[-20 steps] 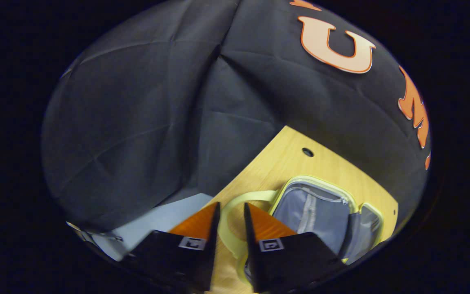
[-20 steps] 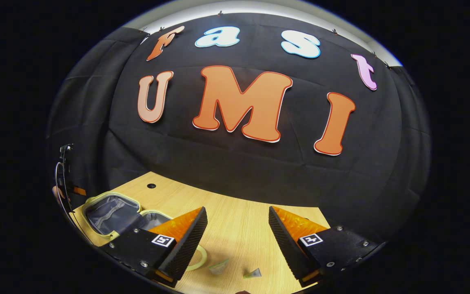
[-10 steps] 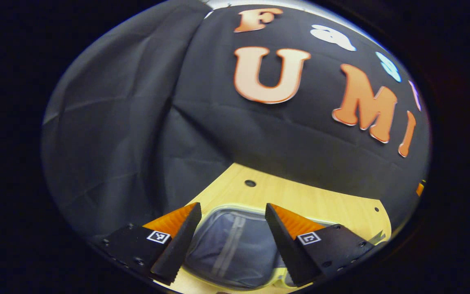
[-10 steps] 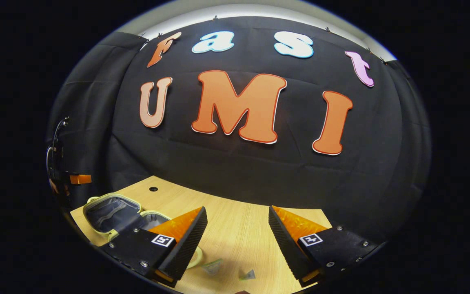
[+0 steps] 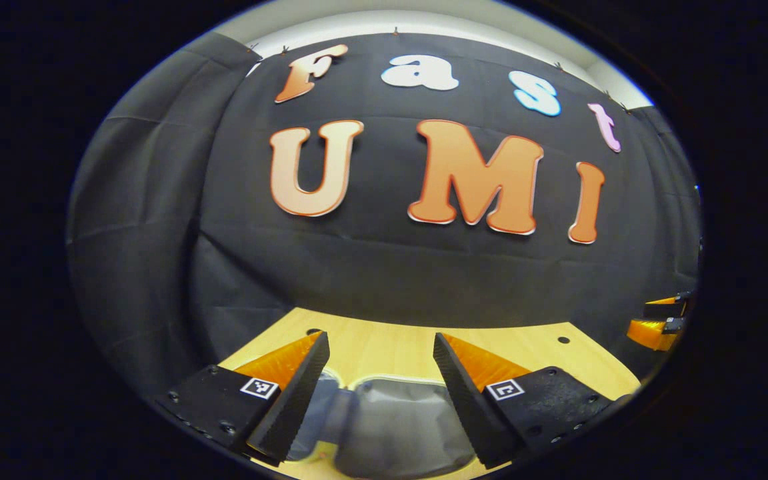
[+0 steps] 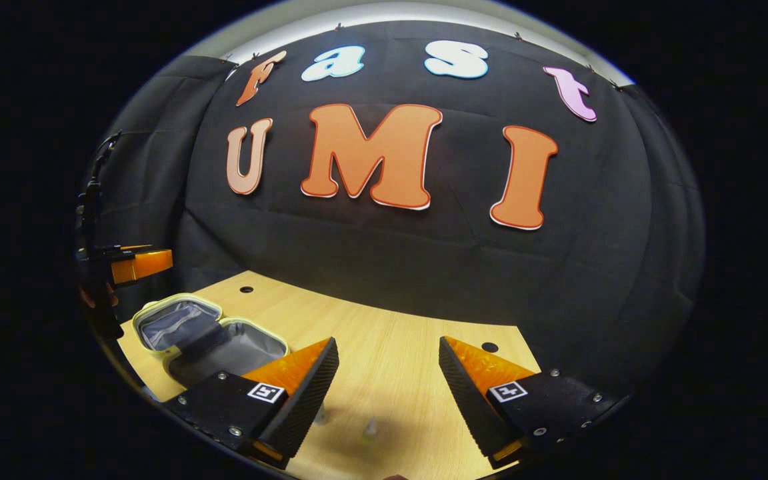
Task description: First open the suitcase, pack the skin care products into it, and then close the suitcase.
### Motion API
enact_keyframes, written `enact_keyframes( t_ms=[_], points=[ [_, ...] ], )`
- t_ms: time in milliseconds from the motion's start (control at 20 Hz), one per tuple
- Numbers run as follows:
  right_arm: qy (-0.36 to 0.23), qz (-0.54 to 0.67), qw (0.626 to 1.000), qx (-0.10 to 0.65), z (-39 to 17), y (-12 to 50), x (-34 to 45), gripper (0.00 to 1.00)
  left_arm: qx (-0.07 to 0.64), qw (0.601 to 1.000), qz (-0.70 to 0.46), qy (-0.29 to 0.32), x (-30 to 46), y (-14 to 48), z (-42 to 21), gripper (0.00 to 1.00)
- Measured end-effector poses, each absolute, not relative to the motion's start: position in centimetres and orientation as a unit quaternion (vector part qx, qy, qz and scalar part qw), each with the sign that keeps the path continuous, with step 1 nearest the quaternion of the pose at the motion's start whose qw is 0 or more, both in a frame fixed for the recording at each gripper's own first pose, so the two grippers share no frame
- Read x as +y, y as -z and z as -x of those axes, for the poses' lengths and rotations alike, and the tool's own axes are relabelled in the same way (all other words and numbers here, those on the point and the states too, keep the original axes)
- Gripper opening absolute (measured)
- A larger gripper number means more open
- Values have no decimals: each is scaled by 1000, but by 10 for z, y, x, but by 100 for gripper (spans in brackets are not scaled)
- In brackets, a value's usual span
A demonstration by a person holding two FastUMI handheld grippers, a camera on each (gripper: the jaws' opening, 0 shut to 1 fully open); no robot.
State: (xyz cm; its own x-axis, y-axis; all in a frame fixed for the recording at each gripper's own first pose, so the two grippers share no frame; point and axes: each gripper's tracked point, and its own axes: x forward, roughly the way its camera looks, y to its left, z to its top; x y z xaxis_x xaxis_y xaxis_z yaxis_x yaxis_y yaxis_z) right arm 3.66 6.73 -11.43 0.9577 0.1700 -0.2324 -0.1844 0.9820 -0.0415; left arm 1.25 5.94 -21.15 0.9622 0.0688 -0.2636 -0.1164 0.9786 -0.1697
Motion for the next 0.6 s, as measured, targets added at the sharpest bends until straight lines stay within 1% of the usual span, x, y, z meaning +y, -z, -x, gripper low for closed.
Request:
enact_keyframes(
  t_ms=[50,200,400,500,600],
  points=[
    [-92,29,988,121,-34,120,62,95,134,987,85,-30,36,216,-13,97],
    [-108,22,983,145,-22,147,50,96,165,984,54,48,-52,243,-6,97],
    [-134,23,977,162,-15,166,47,96,197,975,39,91,-108,270,5,97],
    [-156,16,973,171,-14,180,47,96,222,968,32,113,-148,299,11,97],
    [-169,14,969,180,-12,191,47,96,236,964,31,121,-168,317,16,98]
  ],
)
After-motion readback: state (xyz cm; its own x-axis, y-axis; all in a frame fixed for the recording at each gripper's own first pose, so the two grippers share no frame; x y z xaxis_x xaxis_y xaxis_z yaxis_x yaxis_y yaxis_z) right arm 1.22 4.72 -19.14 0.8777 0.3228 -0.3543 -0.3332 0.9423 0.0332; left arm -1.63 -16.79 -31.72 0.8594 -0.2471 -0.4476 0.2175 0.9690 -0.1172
